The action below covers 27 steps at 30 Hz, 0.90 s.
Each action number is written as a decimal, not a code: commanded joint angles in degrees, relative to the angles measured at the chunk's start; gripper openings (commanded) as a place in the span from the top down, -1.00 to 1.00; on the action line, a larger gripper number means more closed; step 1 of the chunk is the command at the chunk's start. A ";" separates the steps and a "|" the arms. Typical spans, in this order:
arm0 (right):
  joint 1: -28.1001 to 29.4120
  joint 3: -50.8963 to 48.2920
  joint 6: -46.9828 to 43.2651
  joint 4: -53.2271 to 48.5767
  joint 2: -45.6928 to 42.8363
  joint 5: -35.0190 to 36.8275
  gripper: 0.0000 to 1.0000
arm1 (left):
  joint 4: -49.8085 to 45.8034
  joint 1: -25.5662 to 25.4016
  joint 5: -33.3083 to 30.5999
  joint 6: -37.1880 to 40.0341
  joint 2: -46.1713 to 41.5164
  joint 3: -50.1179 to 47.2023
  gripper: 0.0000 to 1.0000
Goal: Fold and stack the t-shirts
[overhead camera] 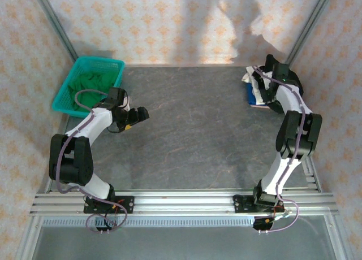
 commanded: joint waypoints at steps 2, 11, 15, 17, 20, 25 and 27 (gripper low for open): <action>0.23 5.51 1.23 -5.20 0.82 -4.68 0.07 | -1.86 0.22 0.28 1.23 -0.29 0.43 -0.87; 4.31 7.94 18.07 12.93 0.32 11.31 -0.55 | -2.53 0.20 -0.16 1.37 -0.72 0.61 -0.88; 4.20 20.24 29.74 9.09 9.08 16.17 -0.54 | -2.54 0.26 -0.08 1.54 -0.30 0.86 -0.89; 4.18 24.58 33.93 8.43 12.86 16.31 -0.51 | -2.55 0.21 0.05 1.62 0.06 0.96 -0.89; 4.23 29.26 37.25 8.65 17.27 9.35 -0.48 | -2.61 0.20 -0.07 1.77 0.33 0.97 -0.89; 6.09 37.60 36.74 6.03 25.63 1.61 -0.41 | -2.83 0.37 -0.39 2.02 0.76 1.05 -0.89; 6.93 42.41 34.46 1.51 29.67 1.67 -0.35 | -2.96 0.28 -0.67 2.13 0.77 1.06 -0.89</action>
